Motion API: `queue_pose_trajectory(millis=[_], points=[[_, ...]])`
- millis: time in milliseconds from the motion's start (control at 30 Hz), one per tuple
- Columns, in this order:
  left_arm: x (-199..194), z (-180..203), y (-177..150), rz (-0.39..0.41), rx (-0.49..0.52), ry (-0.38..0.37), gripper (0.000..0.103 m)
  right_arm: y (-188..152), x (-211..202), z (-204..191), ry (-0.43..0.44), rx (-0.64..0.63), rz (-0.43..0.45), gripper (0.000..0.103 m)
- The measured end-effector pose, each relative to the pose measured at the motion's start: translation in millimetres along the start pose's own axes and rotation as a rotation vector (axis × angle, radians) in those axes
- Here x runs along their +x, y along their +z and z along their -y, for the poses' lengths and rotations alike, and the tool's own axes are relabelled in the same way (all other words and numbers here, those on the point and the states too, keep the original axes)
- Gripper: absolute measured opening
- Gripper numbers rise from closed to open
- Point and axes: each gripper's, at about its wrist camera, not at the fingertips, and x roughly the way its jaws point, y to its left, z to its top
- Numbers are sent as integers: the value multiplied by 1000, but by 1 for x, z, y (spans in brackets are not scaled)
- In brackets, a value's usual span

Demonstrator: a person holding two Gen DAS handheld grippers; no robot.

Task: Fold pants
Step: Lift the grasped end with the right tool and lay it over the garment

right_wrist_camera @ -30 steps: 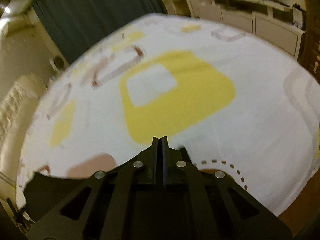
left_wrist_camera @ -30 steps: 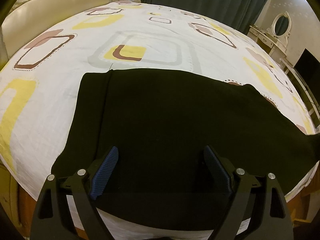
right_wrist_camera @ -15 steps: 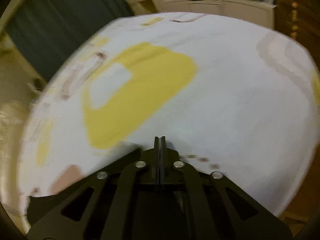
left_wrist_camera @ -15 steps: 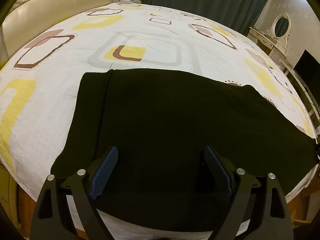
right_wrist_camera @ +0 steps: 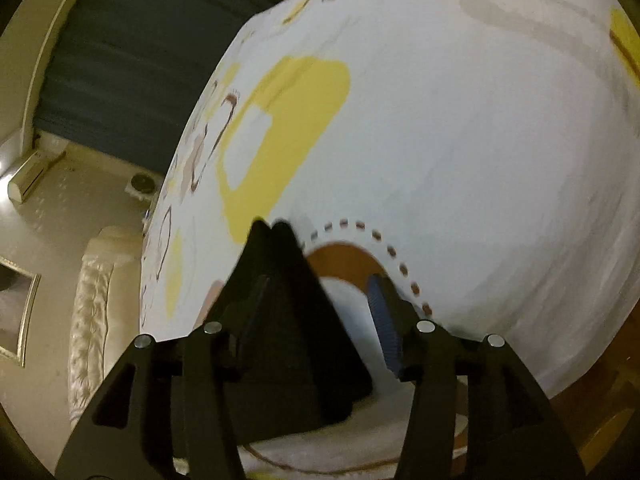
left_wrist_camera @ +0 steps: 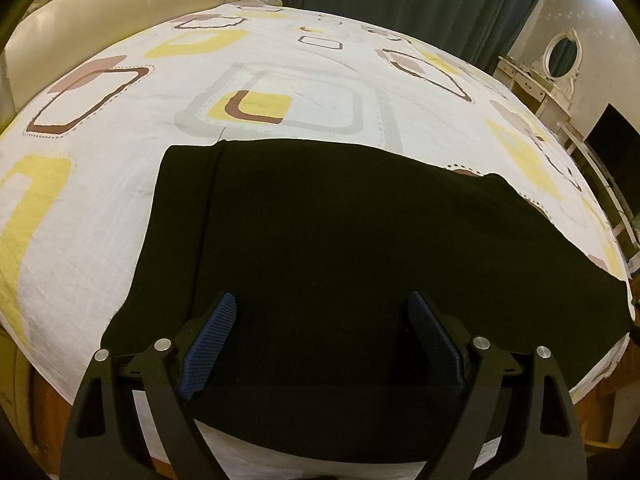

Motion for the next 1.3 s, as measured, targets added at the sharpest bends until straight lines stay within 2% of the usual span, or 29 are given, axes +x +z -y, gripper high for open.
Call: queue_pose_trajectory(millis=[67,167,267,333,367,433,500,567,767,1000,1300], points=[[-1,0,0,-1,-5,-4,87,-3,5,0,39,4,-27,59],[-2,-1,1,-3,-7,-9,87,-8,19,-14,45,-37,-89,62],[-2,-2,2,-4,-10,-12,87,-13,32,-39,-37,-154,-125,63],[-3,-2,3,-6,-15,-14,87,-19,38,-51,-62,-206,-158,42],[-3,-3,4,-8,-20,-17,87,-22,43,-56,-67,-224,-184,22],[-4,-4,4,-11,-29,-20,87,-32,52,-69,-93,-277,-226,22],[-7,-6,6,-13,-36,-17,87,-36,51,-79,-125,-280,-205,20],[-11,-7,7,-12,-39,-12,87,-37,43,-89,-116,-280,-165,20],[-29,-4,6,-1,2,30,87,-44,4,-142,9,-291,-45,19],[-47,3,-1,18,57,29,87,-69,-21,-226,99,-402,-29,19],[-58,12,-2,57,62,13,87,-132,-13,-321,172,-543,-63,19]])
